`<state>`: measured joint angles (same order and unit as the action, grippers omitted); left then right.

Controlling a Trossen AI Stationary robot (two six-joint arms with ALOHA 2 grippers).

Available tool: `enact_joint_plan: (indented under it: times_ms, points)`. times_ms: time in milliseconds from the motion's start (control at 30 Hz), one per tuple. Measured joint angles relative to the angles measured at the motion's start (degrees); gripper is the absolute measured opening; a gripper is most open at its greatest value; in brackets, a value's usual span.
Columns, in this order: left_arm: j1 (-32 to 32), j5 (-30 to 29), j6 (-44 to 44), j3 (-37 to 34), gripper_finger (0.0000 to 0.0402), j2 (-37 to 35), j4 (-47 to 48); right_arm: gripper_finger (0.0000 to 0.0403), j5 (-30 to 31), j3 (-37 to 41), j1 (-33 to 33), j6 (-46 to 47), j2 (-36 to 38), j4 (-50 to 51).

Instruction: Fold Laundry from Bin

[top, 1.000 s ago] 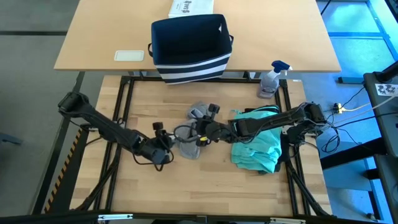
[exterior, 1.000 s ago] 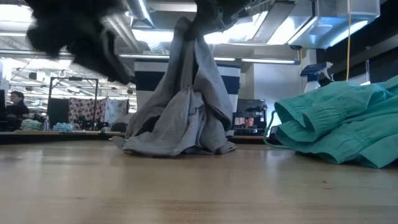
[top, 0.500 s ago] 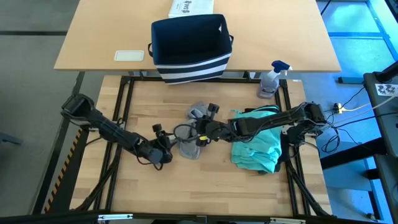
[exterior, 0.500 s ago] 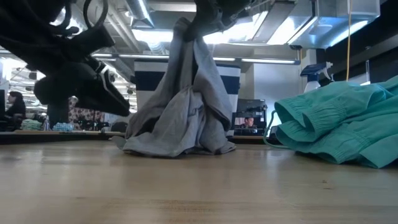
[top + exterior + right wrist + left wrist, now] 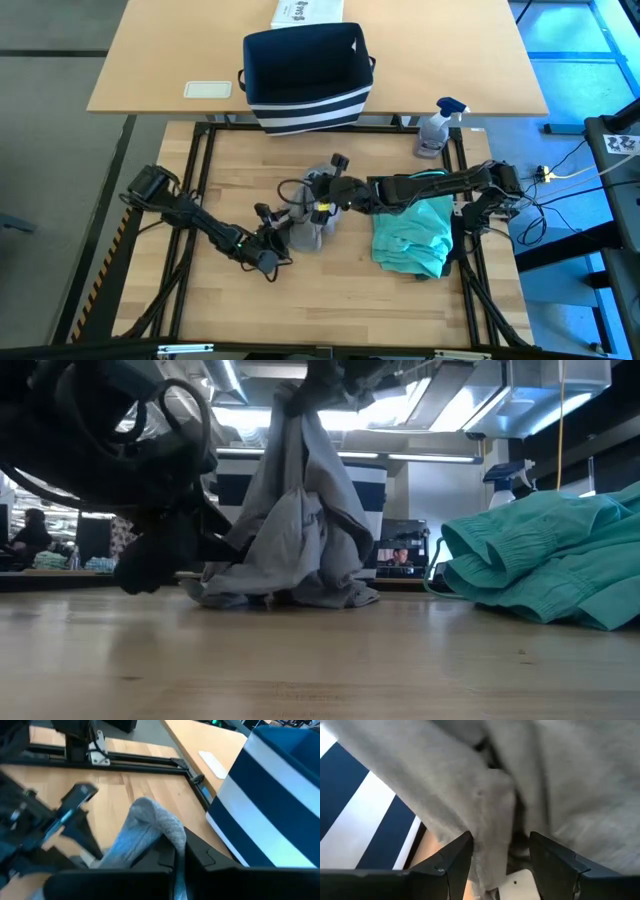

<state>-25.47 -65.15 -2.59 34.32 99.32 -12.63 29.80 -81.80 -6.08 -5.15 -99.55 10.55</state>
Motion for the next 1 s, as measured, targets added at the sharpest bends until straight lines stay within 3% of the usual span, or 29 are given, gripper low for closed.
enact_joint_plan:
  times_ms: [100, 333, 1000]
  points:
    - [-0.13, -0.49, -0.01, 1.38, 0.019, 2.16, -0.03, 0.0012, -1.37, -1.15, 0.89, -0.02, 0.0, 0.05]
    - [0.55, -7.74, -5.94, 2.52, 0.019, 6.13, 0.01, 0.0012, -3.82, -2.43, 1.26, -0.04, 0.07, 0.35]
    - [5.6, -15.02, -7.35, 2.52, 0.019, 6.46, 0.58, 0.0012, -4.63, -2.49, 1.17, 1.9, 1.13, 7.07]
